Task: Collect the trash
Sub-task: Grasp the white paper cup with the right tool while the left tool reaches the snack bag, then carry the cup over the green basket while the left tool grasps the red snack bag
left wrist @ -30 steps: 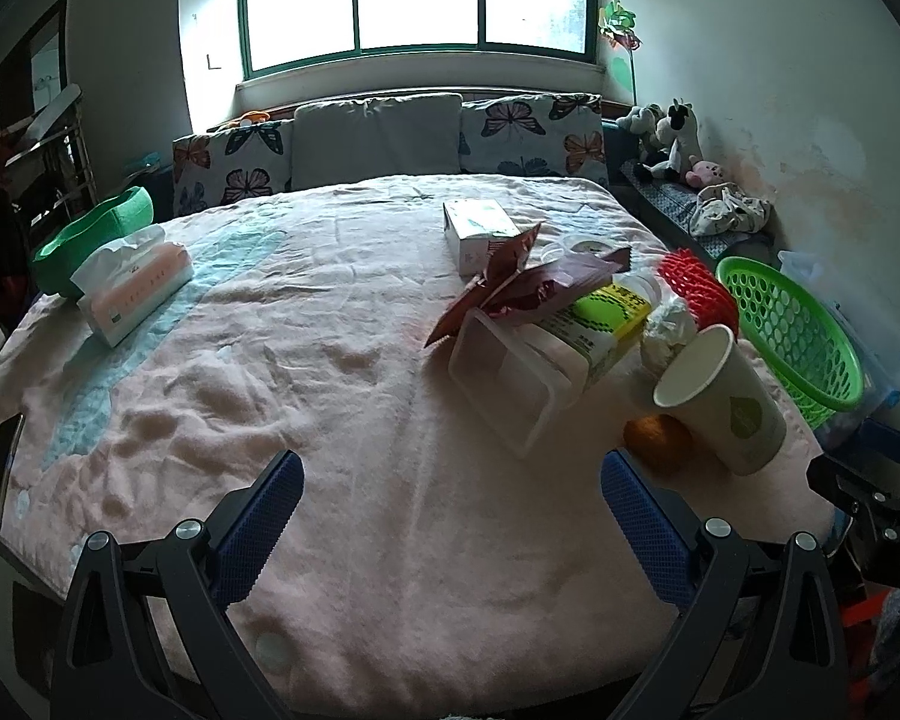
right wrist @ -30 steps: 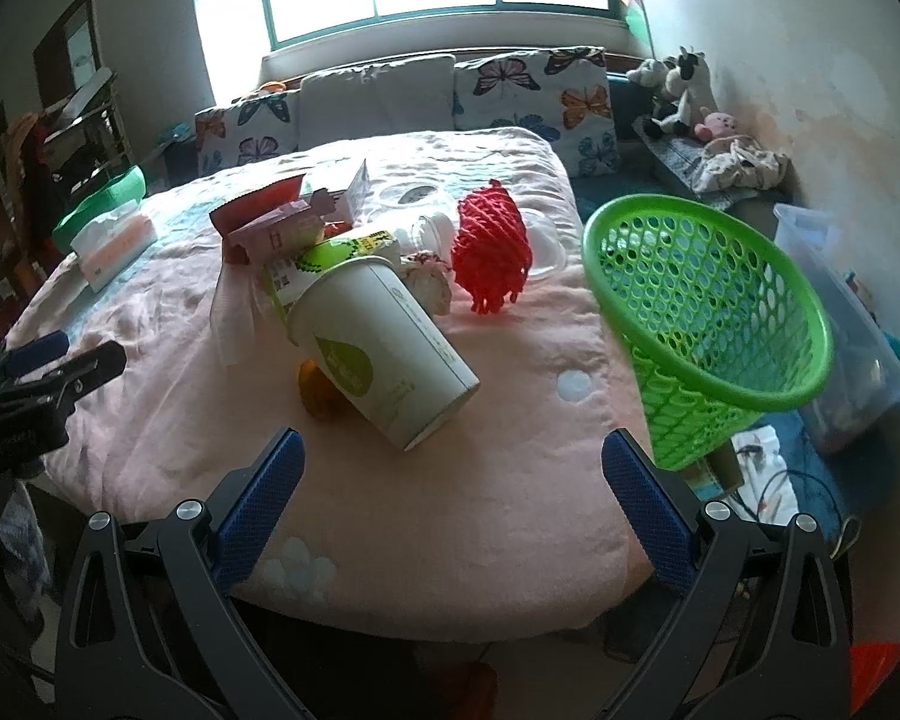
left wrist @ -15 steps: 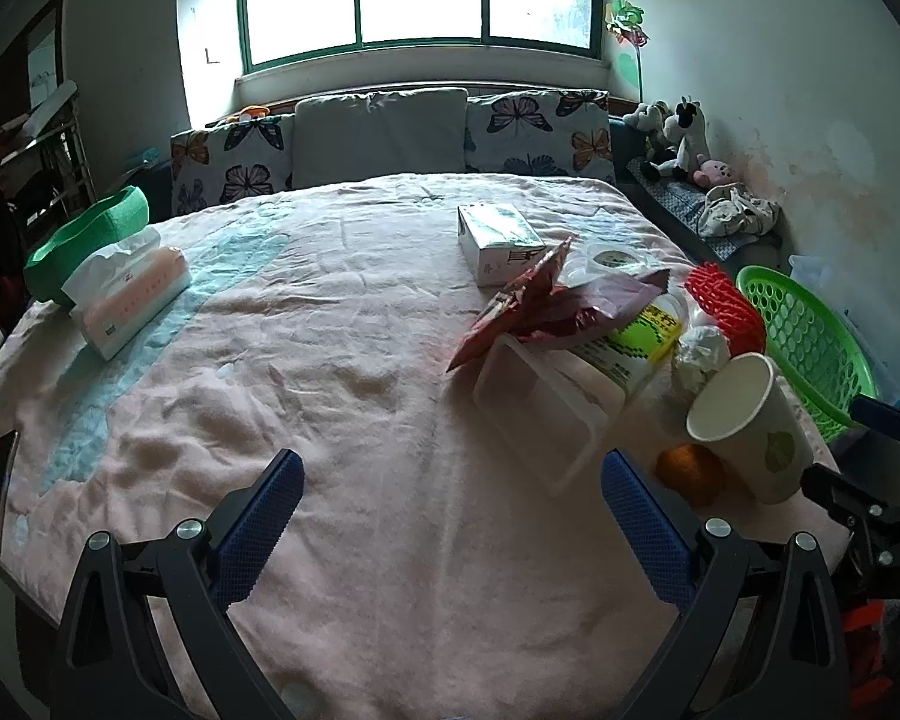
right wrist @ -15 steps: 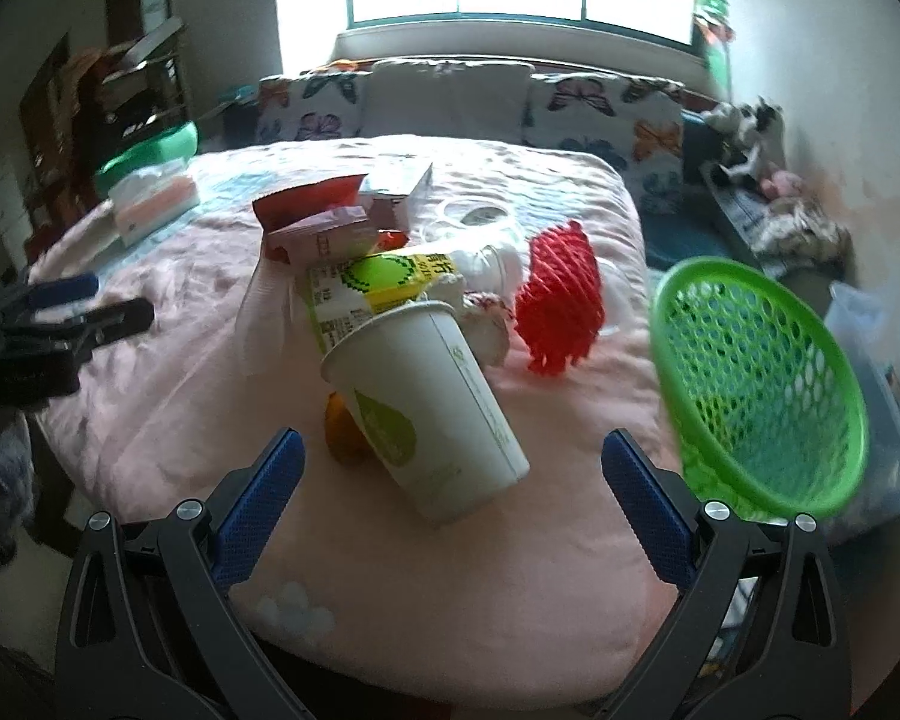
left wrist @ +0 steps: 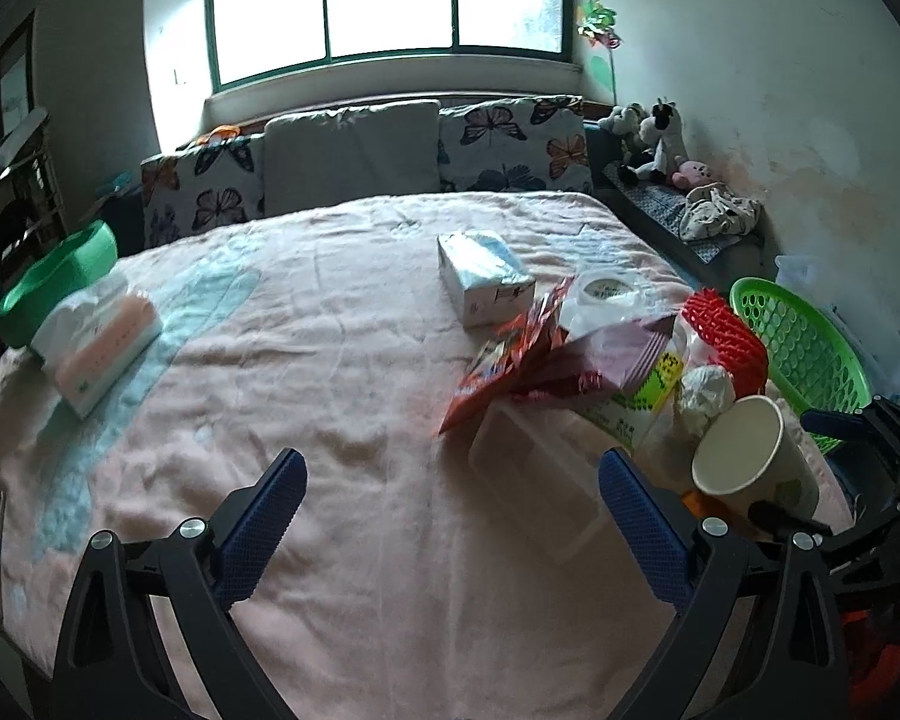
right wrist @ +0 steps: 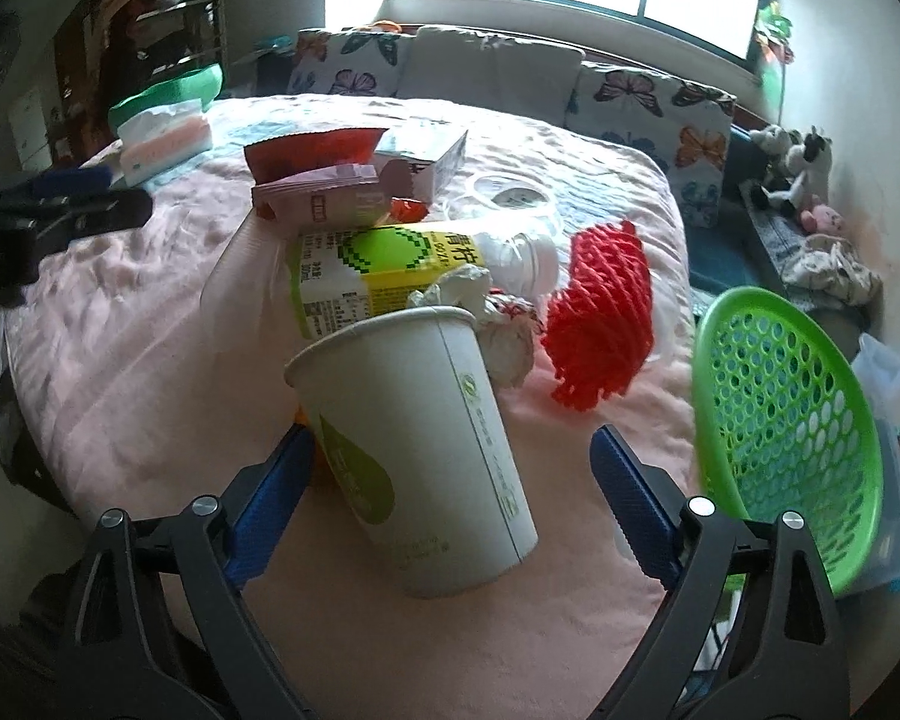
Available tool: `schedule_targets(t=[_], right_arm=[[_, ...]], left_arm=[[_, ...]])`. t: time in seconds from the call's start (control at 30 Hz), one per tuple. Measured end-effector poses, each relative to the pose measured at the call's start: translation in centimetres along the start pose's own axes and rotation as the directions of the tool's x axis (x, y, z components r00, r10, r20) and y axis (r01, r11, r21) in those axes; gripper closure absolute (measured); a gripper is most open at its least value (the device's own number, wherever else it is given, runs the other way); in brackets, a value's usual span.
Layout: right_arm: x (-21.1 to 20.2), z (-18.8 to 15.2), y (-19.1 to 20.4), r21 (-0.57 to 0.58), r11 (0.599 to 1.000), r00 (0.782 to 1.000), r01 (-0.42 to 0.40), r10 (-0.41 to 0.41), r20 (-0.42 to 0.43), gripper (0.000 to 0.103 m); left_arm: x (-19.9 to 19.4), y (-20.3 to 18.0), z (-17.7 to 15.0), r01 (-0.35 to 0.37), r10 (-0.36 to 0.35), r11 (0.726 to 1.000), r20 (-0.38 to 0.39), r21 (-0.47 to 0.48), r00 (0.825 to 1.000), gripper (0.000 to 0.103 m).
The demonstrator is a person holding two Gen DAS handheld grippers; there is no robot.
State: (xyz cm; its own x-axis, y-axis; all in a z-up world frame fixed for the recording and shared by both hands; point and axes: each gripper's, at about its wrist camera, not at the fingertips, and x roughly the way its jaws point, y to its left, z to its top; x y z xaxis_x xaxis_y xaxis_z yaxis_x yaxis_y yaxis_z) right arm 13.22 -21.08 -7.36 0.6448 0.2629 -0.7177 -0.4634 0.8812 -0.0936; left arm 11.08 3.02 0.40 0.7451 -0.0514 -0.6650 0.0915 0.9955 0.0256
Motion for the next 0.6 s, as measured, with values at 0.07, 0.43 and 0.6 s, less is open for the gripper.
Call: schedule_targets(t=[0.07,0.43,0.6], right_arm=[[0.4,0.1,0.2,-0.014,1.000,1.000,-0.005,0.005,-0.006,0.015],[0.8,0.2,0.7,-0.036,0.999,1.000,-0.011,0.010,-0.021,0.034],[0.1,0.2,0.6,-0.023,0.999,1.000,-0.029,0.028,-0.013,0.035]], left_arm=[[0.5,0.0,0.6,0.018,-0.018,1.000,-0.004,0.009,1.000,0.017],[4.4,-1.4,3.8,0.056,-0.053,0.994,-0.027,0.095,0.998,0.036],[6.2,-1.6,4.6,0.104,-0.100,0.990,-0.045,0.093,0.994,0.047]])
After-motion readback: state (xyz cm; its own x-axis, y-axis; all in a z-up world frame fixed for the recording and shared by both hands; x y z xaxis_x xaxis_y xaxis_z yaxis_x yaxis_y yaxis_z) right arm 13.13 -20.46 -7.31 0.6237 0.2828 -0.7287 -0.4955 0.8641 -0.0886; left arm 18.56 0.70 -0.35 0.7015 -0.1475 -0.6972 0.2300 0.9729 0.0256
